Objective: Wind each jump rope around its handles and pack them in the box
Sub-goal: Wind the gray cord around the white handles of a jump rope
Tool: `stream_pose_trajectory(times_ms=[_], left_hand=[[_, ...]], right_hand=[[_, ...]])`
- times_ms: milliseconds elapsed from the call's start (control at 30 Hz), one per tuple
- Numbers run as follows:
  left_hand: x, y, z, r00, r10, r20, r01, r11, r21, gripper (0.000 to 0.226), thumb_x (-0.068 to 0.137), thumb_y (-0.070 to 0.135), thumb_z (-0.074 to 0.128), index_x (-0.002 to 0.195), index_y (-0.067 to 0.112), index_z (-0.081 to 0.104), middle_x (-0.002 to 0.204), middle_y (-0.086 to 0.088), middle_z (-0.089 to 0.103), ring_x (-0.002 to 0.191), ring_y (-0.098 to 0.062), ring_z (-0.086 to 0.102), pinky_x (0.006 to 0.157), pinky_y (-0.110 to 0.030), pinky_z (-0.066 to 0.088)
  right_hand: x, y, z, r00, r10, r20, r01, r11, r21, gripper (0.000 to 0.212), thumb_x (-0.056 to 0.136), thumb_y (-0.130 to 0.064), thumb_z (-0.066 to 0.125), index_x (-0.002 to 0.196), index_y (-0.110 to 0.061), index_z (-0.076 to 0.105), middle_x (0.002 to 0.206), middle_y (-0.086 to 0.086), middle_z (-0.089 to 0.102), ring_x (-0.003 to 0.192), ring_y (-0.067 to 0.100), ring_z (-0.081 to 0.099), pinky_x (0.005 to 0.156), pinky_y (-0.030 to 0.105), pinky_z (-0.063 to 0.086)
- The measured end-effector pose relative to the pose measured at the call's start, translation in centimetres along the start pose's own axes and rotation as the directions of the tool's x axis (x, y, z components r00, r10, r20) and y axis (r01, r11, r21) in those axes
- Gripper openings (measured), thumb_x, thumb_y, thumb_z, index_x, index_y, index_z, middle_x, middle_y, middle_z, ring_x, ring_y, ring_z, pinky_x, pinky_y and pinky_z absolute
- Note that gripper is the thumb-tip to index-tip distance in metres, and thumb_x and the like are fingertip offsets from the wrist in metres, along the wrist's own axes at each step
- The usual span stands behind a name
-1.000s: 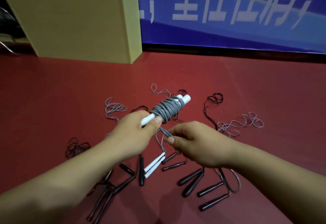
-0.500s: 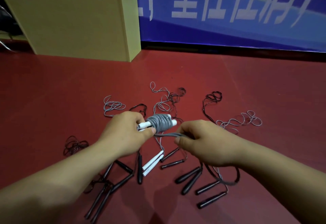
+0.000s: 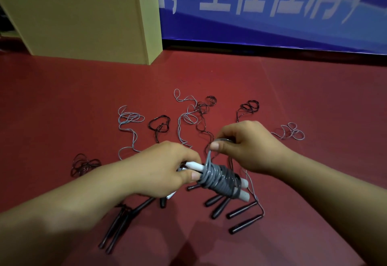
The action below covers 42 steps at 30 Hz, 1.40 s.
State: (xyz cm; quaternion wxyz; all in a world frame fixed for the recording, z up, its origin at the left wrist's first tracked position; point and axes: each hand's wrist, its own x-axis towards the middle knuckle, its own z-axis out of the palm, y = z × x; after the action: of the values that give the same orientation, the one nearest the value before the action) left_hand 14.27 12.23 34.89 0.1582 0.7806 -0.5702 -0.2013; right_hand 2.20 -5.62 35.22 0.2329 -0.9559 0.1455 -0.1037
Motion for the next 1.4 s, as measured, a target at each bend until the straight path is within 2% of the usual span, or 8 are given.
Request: stream_pose_trajectory(times_ms=[133,233,433,567,700,833,1167,1400], left_hand=[[-0.2,0.4,0.0,0.996,0.054,0.077,-0.046,0.994,-0.1,0.011,0.093,0.033,0.061,0.086,0.025,0.063,0.066,0.011,0.052,0.06,-0.004,0.044,0.06,-0.026,0.038],[-0.5,0.6,-0.5,0.975,0.136,0.174,-0.064,0.929,-0.366,0.012,0.094,0.03,0.06,0.083,0.026,0.062,0.07,0.008,0.053,0.065,-0.009,0.046,0.063,-0.031,0.04],[-0.8,0.7,-1.1,0.98,0.196,0.017,-0.105,0.597,-0.795,0.011,0.09,0.024,0.061,0.09,0.013,0.061,0.074,0.002,0.057,0.071,-0.01,0.051,0.068,-0.018,0.041],[-0.3,1.3,-1.4,0.992,-0.055,-0.114,-0.085,0.379,-0.921,0.012,0.089,0.023,0.065,0.094,0.012,0.064,0.073,0.001,0.064,0.064,-0.01,0.057,0.06,-0.018,0.044],[0.6,0.7,-1.1,0.922,-0.33,-0.202,-0.043,0.432,-0.901,0.015,0.096,0.021,0.057,0.083,0.016,0.064,0.072,0.002,0.066,0.057,-0.009,0.055,0.054,-0.02,0.039],[1.0,-0.5,-0.7,0.86,-0.469,-0.202,0.07,0.5,-0.863,0.022,0.096,0.026,0.059,0.077,0.014,0.064,0.068,-0.001,0.067,0.053,-0.013,0.056,0.051,-0.021,0.038],[1.3,-2.0,-0.3,0.796,-0.512,-0.323,0.244,0.759,-0.603,0.017,0.087,0.025,0.066,0.079,0.011,0.06,0.059,-0.003,0.07,0.054,-0.016,0.065,0.061,-0.031,0.053],[0.8,-2.3,-0.4,0.834,-0.449,-0.319,0.338,0.874,-0.349,0.019,0.084,0.034,0.07,0.078,0.017,0.062,0.061,0.005,0.059,0.043,-0.007,0.041,0.048,-0.023,0.03]], right_hand=[[0.3,0.9,-0.4,0.996,0.081,0.045,-0.085,0.992,0.089,0.033,0.072,-0.051,0.078,0.062,-0.022,0.065,0.049,-0.007,0.054,0.046,0.001,0.045,0.047,0.017,0.037],[0.2,0.6,-0.8,0.988,0.085,0.126,-0.118,0.953,0.28,0.034,0.064,-0.044,0.082,0.068,-0.013,0.069,0.053,-0.001,0.06,0.046,0.004,0.048,0.047,0.015,0.039],[0.3,0.9,-1.1,0.981,0.034,0.191,-0.16,0.701,0.695,0.032,0.067,-0.027,0.084,0.076,-0.003,0.065,0.067,0.005,0.065,0.054,0.009,0.057,0.051,0.019,0.047],[0.2,-0.6,-0.1,0.982,0.143,0.126,-0.191,0.778,0.598,0.023,0.09,-0.007,0.064,0.068,-0.015,0.061,0.056,0.0,0.058,0.054,0.017,0.055,0.056,0.026,0.046],[0.2,-2.5,1.2,0.984,0.003,0.177,-0.055,0.956,0.287,0.03,0.097,-0.029,0.057,0.073,-0.012,0.06,0.063,0.003,0.064,0.053,0.007,0.054,0.057,0.026,0.044],[-0.3,-3.9,1.6,0.978,-0.088,0.189,0.069,0.992,0.104,0.029,0.098,-0.032,0.05,0.077,-0.011,0.053,0.069,0.006,0.062,0.061,0.016,0.055,0.064,0.032,0.043],[-0.1,-4.6,1.8,0.987,-0.061,0.152,0.072,0.995,-0.064,0.025,0.096,-0.031,0.04,0.075,-0.018,0.044,0.07,-0.001,0.05,0.07,0.025,0.05,0.061,0.037,0.037],[0.1,-3.7,1.1,0.994,-0.096,0.048,0.099,0.992,-0.079,0.038,0.093,-0.046,0.055,0.07,-0.017,0.058,0.06,0.002,0.055,0.061,0.02,0.049,0.06,0.039,0.043]])
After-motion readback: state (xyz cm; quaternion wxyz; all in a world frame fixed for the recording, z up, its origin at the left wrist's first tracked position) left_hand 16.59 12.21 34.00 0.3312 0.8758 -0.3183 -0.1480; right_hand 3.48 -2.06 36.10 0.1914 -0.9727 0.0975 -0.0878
